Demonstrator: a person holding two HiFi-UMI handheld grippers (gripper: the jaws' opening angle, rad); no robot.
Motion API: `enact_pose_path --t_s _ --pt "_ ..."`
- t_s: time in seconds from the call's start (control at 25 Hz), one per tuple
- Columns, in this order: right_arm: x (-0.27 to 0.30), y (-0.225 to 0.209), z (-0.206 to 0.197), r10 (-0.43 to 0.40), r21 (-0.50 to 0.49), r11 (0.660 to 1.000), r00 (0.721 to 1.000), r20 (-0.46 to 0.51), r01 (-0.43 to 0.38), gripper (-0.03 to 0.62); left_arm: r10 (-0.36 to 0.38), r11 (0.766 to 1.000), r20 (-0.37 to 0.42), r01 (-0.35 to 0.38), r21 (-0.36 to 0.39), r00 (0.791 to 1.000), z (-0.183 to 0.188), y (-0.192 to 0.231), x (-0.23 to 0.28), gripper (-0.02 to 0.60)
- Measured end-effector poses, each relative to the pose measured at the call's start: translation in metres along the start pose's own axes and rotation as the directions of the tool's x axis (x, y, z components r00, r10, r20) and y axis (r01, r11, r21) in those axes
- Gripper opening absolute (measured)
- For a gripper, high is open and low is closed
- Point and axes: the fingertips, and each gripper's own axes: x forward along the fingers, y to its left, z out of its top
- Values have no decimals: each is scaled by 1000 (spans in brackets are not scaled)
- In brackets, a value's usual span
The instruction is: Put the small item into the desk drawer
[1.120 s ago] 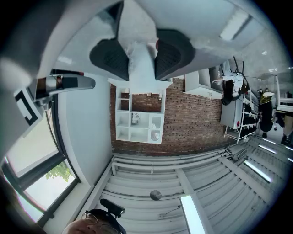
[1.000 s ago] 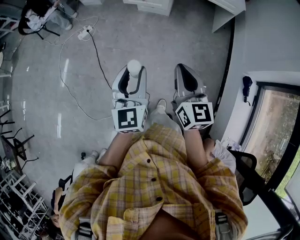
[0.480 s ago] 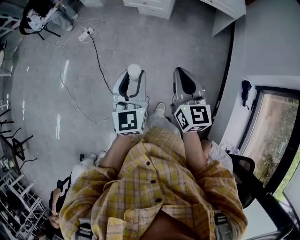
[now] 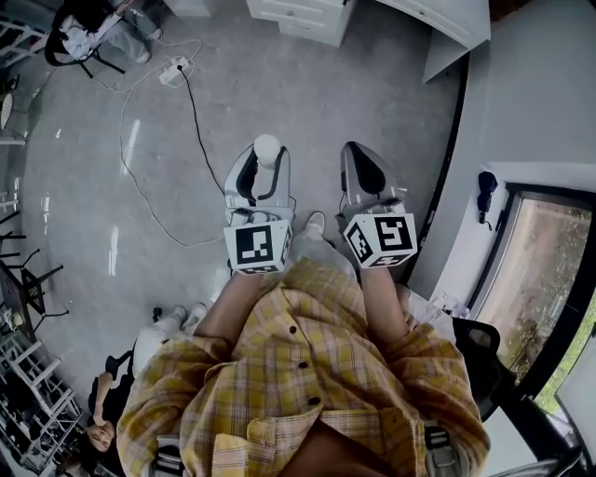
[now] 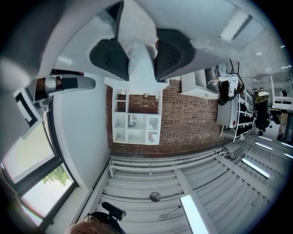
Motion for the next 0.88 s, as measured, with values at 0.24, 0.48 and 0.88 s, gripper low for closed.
enact_pose_path --t_s 0.24,0.48,0.88 --pt "0 -3 2 19 -8 1000 1000 3 -19 -2 21 999 0 -20 25 1000 1 -6 1 176" --pt "-3 -14 9 28 -14 1000 999 26 -28 -2 29 999 0 -29 36 1000 2 -21 6 176" --pt "8 -32 15 40 2 999 999 32 -41 -2 37 998 -16 -36 52 999 3 -32 20 176"
